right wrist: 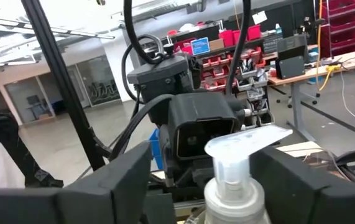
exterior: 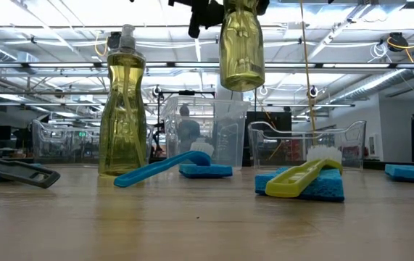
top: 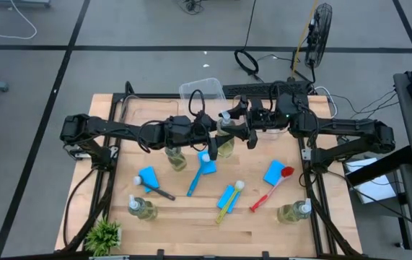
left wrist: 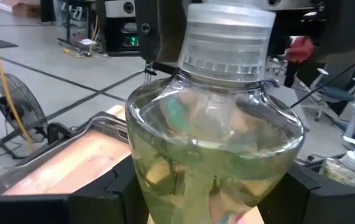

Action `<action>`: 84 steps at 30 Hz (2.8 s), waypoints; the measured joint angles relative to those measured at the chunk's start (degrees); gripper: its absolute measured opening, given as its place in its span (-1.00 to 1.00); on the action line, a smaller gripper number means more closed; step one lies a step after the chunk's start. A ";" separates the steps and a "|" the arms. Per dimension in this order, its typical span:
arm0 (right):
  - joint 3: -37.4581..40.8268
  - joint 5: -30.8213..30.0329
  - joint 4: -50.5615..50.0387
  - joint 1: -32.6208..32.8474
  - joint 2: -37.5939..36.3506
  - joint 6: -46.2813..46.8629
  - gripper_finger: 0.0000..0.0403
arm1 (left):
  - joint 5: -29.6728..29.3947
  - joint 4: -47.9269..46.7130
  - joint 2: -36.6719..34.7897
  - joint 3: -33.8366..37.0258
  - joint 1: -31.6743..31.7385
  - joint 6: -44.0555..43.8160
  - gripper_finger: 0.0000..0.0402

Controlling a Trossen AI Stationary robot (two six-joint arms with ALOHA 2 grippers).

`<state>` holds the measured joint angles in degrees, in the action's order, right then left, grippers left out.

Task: Pick & Place Kitchen Sink Supplies
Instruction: Put the dishwashing liquid bottle into the white bin

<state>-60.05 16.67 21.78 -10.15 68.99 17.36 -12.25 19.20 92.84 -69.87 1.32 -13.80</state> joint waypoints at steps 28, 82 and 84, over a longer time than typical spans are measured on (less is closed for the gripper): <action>0.00 -0.20 -14.06 -2.23 -9.65 -5.25 0.26 | -32.80 0.06 -2.45 -5.25 8.16 9.62 0.12; 0.04 -0.37 -16.92 -2.27 -9.63 -7.99 0.26 | -41.80 -13.44 11.58 -5.11 21.84 -8.14 0.18; 0.04 -0.37 -16.92 -2.27 -9.63 -7.99 0.26 | -41.74 -13.57 11.58 -5.11 21.78 -8.34 0.18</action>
<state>-60.01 16.30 4.86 -12.43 59.35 9.36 -53.98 5.63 104.42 -74.98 23.10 -22.15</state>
